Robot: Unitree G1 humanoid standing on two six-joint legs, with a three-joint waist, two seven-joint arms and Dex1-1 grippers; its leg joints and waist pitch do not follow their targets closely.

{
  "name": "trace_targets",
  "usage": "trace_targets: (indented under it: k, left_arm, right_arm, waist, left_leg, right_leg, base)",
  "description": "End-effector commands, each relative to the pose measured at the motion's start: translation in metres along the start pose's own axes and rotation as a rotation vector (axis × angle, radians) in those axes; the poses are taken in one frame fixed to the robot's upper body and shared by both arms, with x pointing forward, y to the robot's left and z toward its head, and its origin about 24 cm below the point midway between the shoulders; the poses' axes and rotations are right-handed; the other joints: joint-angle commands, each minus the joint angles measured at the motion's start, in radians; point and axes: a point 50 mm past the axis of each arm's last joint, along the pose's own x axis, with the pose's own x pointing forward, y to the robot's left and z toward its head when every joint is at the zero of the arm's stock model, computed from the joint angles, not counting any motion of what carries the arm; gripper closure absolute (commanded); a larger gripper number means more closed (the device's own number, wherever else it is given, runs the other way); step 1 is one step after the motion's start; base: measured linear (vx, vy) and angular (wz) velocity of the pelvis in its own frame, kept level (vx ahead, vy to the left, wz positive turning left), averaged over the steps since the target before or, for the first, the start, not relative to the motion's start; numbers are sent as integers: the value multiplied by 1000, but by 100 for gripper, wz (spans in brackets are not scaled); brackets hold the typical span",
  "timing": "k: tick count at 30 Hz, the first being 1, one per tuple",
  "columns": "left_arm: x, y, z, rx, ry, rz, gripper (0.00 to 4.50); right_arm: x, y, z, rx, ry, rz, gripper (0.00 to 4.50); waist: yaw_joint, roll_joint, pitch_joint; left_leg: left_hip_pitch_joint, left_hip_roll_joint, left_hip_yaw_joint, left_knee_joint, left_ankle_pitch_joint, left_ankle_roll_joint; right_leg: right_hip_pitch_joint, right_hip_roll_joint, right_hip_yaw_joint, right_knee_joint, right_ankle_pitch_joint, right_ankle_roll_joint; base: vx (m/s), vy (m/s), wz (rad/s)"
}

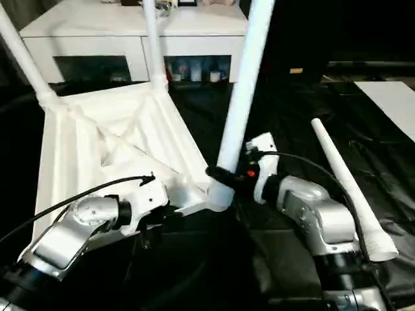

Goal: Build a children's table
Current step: Insert table leg to table base

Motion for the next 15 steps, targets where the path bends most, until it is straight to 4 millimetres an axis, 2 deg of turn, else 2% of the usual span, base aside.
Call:
trace_targets:
  k: [1,2,6,7,9,10,12,15]
  left_arm:
    - [1,1,-15,11,89,-3,450]
    - [0,3,-14,18,88,-3,450]
    - [0,7,-13,40,91,-3,450]
    - [0,7,-13,41,91,-4,450]
    - [0,7,-13,41,91,-7,450]
    - [0,7,-13,43,92,-10,450]
    - [0,7,-14,45,94,-19,450]
    - [-1,7,-15,48,95,-26,450]
  right_arm:
    - [2,-1,-1,-4,30,19,265]
    - [3,-3,-2,-20,48,20,265]
    - [7,-9,-3,-36,54,7,265]
    - [7,-10,-3,-36,53,5,265]
    - [8,-11,-4,-33,51,-2,265]
    - [8,-13,-5,-29,53,-5,265]
    - [9,-16,-8,-26,59,-8,265]
    - [10,-18,-11,-26,74,-9,265]
  waist:
    - [-2,-14,-43]
    - [-2,-19,-44]
    - [1,-14,-41]
    - [-1,-16,-41]
    - [-1,-15,-43]
    - [0,-11,-44]
    - [-2,-15,-45]
    - [-1,-15,-44]
  left_leg:
    - [12,70,-24,-75,-116,37]
    - [13,69,-23,-73,-126,36]
    - [14,71,-23,-77,-155,15]
    - [13,71,-24,-78,-157,12]
    - [13,71,-25,-78,-150,10]
    - [13,72,-25,-78,-147,9]
    - [13,71,-24,-76,-141,15]
    - [11,70,-23,-76,-138,20]
  right_leg:
    - [25,-88,50,-79,-34,-234]
    - [23,-89,49,-81,-46,-235]
    - [20,-90,50,-86,-104,-227]
    - [20,-90,49,-85,-104,-227]
    - [21,-89,49,-82,-78,-228]
    - [21,-89,50,-81,-66,-230]
    - [21,-89,49,-79,-36,-239]
    - [22,-90,49,-79,-30,-246]
  base:
    - [0,0,0]
    - [0,0,0]
    - [0,0,0]
    - [0,0,0]
    - [0,0,0]
    - [0,0,0]
    - [0,0,0]
    - [0,0,0]
